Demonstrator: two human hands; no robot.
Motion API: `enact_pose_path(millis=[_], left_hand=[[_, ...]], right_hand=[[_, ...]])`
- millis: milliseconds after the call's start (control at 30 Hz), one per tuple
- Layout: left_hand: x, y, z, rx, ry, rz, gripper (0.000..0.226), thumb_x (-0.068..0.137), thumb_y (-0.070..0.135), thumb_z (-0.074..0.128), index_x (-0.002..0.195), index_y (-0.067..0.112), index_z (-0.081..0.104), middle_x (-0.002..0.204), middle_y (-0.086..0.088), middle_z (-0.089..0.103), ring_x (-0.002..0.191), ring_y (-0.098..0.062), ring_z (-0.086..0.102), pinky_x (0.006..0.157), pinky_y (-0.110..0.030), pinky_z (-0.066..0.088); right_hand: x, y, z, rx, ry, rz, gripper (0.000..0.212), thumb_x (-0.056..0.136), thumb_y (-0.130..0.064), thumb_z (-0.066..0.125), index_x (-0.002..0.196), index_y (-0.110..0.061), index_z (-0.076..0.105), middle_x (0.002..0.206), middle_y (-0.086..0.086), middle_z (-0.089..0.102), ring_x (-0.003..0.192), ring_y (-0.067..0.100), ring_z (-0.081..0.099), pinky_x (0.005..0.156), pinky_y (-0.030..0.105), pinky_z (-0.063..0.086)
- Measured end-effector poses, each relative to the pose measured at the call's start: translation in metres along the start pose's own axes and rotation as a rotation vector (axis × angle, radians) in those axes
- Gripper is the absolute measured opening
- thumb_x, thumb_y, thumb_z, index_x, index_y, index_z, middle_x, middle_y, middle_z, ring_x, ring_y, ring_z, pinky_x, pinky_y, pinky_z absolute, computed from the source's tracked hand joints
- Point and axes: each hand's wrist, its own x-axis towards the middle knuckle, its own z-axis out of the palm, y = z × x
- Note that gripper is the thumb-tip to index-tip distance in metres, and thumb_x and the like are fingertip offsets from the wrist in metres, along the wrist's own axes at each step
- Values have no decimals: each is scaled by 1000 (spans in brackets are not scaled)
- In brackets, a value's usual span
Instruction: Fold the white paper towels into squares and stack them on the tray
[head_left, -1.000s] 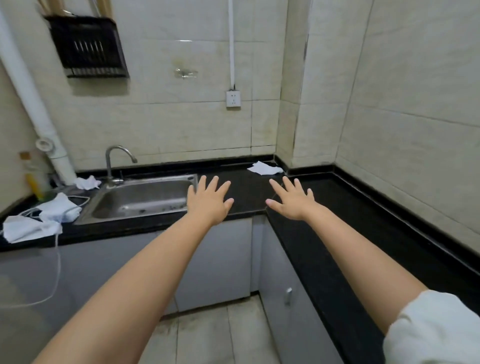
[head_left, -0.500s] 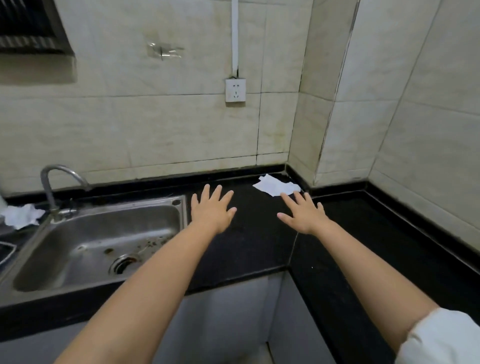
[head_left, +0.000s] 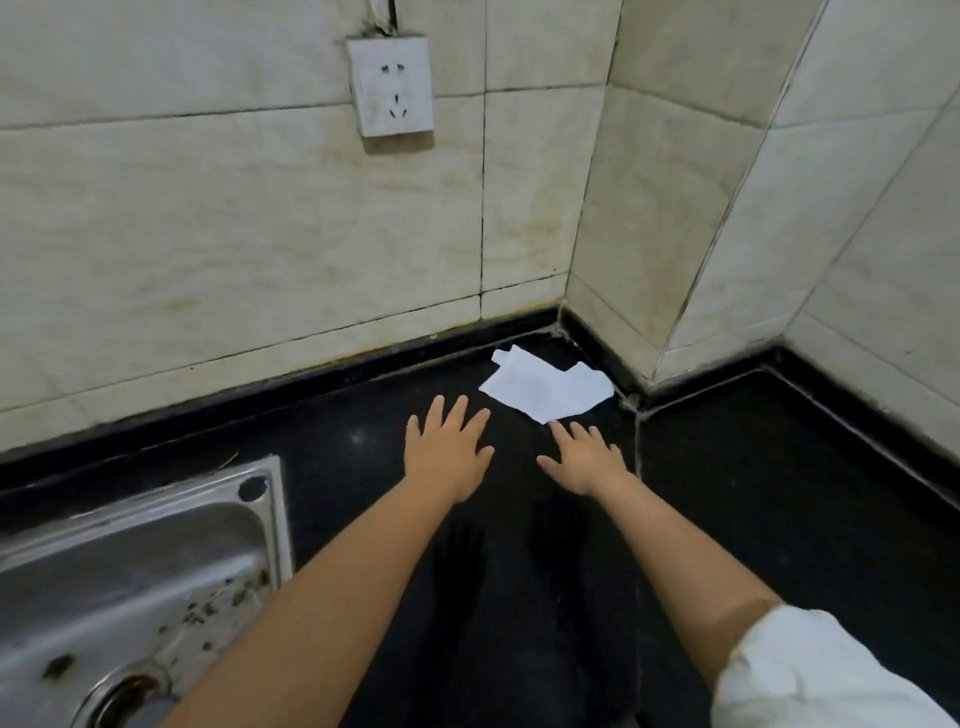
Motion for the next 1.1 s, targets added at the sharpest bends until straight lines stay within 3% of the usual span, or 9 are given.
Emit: enact_pose_path(millis=[133,233,333,500,567,667,800,933,1100], left_hand=[[49,-11,20,11,-100,-41,54,100,41,26,149,29,6,159,1,-3,147,-24,-8,119,-46,4],[89,-17,33,6,-152,-73,54,100,40,27,149,27,7,159,0,-2,147,-24,-7,119,-45,5],[121,-10,45,-8,-194,-77,55,100,38,28,149,25,6,159,-1,-1,147,-23,-6,119,-44,7],[156,17,58,-83,-115,-44,59,99,35,37,149,21,10,158,-6,6,147,-23,2,118,-41,13],[164,26,62,-79,-27,-18,55,98,32,39,147,20,18,156,-7,15,146,-24,10,117,-39,17],[169,34,66,-84,100,79,31,96,22,40,122,16,56,134,-6,51,128,-23,43,106,-33,30],[159,44,52,-156,171,279,37,89,20,36,81,7,70,84,-10,71,83,-27,65,76,-33,48],[136,59,21,-159,89,367,34,100,20,35,101,3,64,103,-12,65,99,-24,56,82,-30,40],[88,102,-15,-186,183,498,29,98,17,37,108,5,61,110,-14,62,103,-27,56,82,-33,41]], right_hand=[[76,-8,14,12,-10,12,61,96,-40,38,147,-18,13,153,11,22,142,31,17,115,50,18],[121,-8,21,-1,139,22,44,95,-33,43,134,-13,39,136,9,45,130,28,39,113,46,23],[150,2,24,-51,256,9,28,95,-19,41,116,-10,57,123,8,52,119,27,45,107,40,27],[163,24,20,120,339,-187,28,93,-14,42,98,-3,67,104,13,64,103,29,56,88,32,37],[153,33,14,182,283,-311,27,94,-17,45,100,-3,68,103,15,66,100,29,58,84,32,40],[128,49,7,220,202,-376,26,94,-18,46,104,-4,66,107,14,64,102,27,57,82,30,40],[92,74,-6,182,266,-317,25,92,-14,45,100,-4,66,104,14,63,101,28,56,83,34,42],[54,97,-25,77,407,-153,25,89,-11,45,102,-5,66,108,14,62,104,31,56,81,36,46],[-18,139,-52,22,662,119,26,85,-4,47,103,-5,67,107,17,62,105,33,55,81,35,45]])
